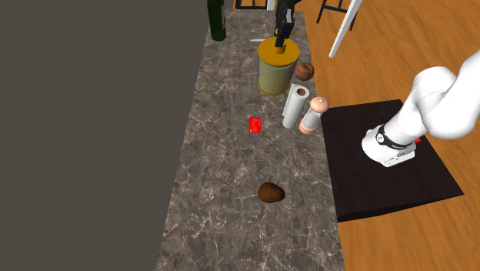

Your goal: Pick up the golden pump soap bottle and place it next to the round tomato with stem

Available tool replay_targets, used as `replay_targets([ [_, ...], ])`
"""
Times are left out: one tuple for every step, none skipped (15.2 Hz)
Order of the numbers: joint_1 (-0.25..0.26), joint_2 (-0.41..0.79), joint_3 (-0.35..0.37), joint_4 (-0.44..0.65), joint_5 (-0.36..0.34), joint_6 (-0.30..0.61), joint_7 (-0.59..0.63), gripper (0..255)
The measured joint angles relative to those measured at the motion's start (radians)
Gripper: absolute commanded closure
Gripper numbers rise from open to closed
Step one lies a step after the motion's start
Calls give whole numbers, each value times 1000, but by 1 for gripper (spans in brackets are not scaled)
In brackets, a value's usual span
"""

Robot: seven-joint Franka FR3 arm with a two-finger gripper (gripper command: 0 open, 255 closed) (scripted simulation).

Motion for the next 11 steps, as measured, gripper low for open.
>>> replay_targets([
  [-13,-11,-16,-14,-1,4,-28,255],
  [-24,-22,-30,-13,-2,-8,-53,255],
  [-33,-14,-43,8,-2,-22,-76,255],
  [-43,-10,-57,20,-2,-30,-99,255],
  [-54,-11,-71,26,-3,-36,-125,255],
  [-64,-17,-84,21,-4,-37,-147,255],
  [-73,-14,-97,29,-4,-43,-169,255],
  [-85,-11,-113,31,-4,-41,-197,255],
  [-95,-6,-127,37,-3,-42,-221,255],
  [-106,-4,-141,42,-4,-47,-246,255],
  [-117,10,-157,75,-1,-65,-274,255],
])
